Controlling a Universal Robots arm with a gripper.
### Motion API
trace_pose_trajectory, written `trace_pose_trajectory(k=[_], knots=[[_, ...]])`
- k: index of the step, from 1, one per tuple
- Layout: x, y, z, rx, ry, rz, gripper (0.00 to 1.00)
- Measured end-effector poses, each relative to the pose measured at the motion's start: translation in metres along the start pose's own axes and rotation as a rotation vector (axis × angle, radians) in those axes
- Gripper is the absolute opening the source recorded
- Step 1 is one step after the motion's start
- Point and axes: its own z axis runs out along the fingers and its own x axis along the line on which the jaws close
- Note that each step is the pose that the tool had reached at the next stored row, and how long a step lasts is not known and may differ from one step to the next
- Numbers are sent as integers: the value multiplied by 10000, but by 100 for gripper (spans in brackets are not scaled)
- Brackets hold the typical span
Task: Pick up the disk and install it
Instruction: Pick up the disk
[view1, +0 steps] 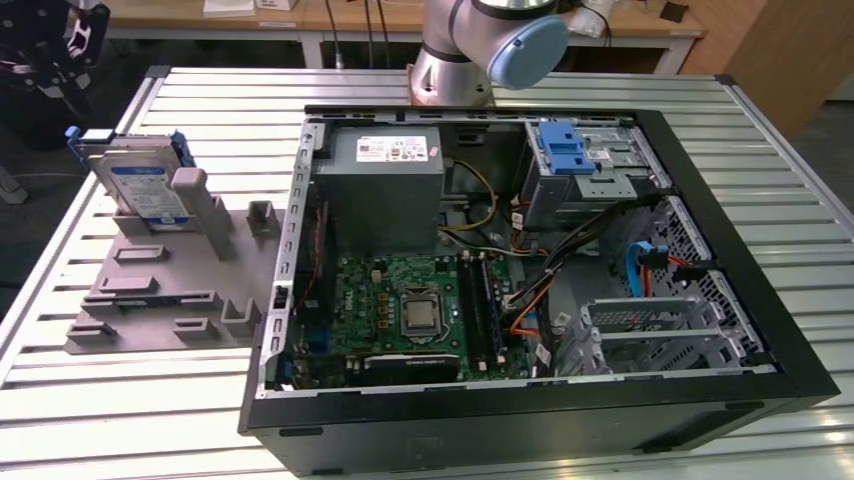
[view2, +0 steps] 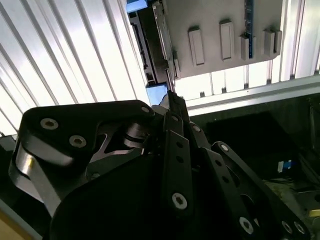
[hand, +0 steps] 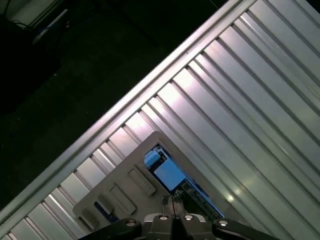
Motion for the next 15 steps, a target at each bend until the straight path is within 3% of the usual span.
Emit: trace_pose_trajectory(k=[15], knots=[[2,-3,20,80,6,-1883,11]])
